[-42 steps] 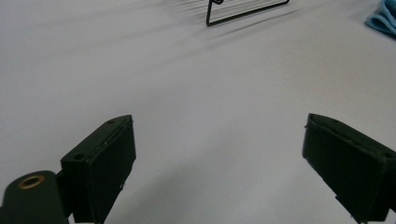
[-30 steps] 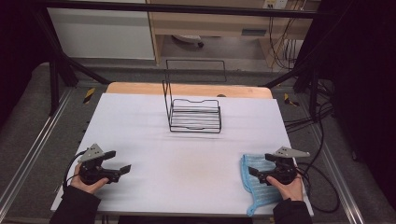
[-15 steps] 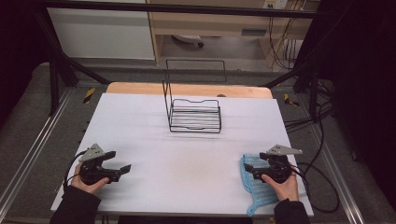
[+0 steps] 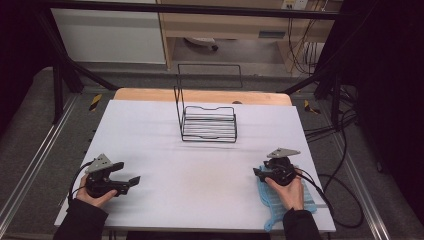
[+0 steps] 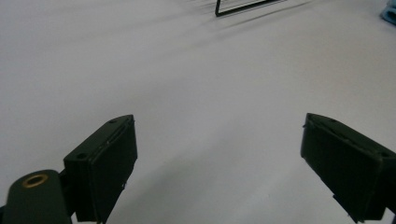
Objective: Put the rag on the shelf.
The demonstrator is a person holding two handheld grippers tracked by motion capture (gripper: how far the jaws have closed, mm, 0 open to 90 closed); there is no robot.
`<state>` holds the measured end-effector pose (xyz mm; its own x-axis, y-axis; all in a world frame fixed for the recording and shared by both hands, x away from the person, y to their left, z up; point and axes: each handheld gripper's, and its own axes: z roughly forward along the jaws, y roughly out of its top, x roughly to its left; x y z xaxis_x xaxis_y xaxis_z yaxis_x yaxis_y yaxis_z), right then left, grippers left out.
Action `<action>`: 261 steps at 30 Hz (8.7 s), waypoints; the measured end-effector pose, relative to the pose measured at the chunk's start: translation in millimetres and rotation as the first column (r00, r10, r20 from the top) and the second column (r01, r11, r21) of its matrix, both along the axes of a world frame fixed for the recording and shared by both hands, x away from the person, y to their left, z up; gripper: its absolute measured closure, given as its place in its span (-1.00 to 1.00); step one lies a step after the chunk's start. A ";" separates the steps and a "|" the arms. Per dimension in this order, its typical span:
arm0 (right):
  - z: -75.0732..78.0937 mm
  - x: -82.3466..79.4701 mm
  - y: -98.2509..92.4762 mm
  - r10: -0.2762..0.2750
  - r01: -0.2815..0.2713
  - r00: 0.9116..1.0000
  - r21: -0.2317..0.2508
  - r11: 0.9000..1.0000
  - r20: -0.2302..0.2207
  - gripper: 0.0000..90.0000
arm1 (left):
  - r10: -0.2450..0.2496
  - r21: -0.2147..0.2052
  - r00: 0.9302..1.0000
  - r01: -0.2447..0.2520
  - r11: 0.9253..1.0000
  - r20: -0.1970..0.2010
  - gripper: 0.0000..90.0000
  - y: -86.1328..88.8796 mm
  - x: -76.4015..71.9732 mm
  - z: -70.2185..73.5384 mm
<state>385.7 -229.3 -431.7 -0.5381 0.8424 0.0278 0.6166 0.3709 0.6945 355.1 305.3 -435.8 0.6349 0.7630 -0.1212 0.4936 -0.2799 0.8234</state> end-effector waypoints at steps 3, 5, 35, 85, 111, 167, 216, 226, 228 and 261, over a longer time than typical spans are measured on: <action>-3.8 0.6 2.2 0.004 -0.004 1.000 -0.027 1.000 -0.008 0.15 | -0.001 0.004 1.000 0.001 1.000 -0.001 -0.76 -0.4 -0.1 -0.3; -6.1 -1.1 3.0 0.000 0.000 1.000 -0.055 0.999 0.001 0.25 | -0.003 0.007 1.000 0.003 1.000 -0.002 -0.75 -0.4 0.0 -0.4; -0.6 -7.1 1.9 -0.059 0.059 0.998 -0.015 0.998 -0.002 0.81 | -0.010 0.015 1.000 0.010 1.000 -0.009 -0.71 -2.3 2.3 -1.8; 16.4 5.2 132.7 0.185 -0.183 0.983 0.140 0.973 -0.001 0.81 | -0.015 0.030 1.000 0.015 0.999 -0.012 -0.72 -4.9 2.9 -2.9; 4.2 43.0 221.1 0.233 -0.224 0.971 0.147 0.964 -0.046 0.81 | -0.018 0.029 1.000 0.018 0.999 -0.011 -0.72 -5.1 4.0 -2.9; -16.0 -12.4 65.4 0.151 -0.125 0.978 0.174 0.977 -0.144 0.88 | -0.036 0.037 0.999 0.037 0.999 -0.025 -0.75 -14.0 2.0 -2.2; 0.6 -32.3 41.7 0.146 -0.155 0.988 0.243 0.958 0.056 -0.76 | -0.055 0.044 0.998 0.056 0.997 -0.018 -0.87 -31.0 2.8 9.9; 0.0 -19.4 35.0 0.137 -0.146 0.989 0.253 0.956 0.052 -0.87 | -0.070 0.063 0.997 0.071 0.995 -0.020 -0.88 -61.2 14.0 25.2; -1.1 -20.5 35.3 0.138 -0.146 0.989 0.254 0.956 0.051 -0.86 | -0.064 0.057 0.997 0.066 0.996 -0.033 -0.86 -68.4 19.6 27.8; -5.8 -25.3 33.6 0.145 -0.145 0.989 0.246 0.958 0.021 -0.86 | -0.027 0.058 0.976 0.040 0.998 -0.216 0.14 -179.3 83.6 -7.7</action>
<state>360.4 -195.6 -437.5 -0.6542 0.7226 0.2235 0.5672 0.2732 0.7769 438.7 126.0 -443.5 0.6246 0.7519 -0.2109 0.6463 -0.3461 0.6800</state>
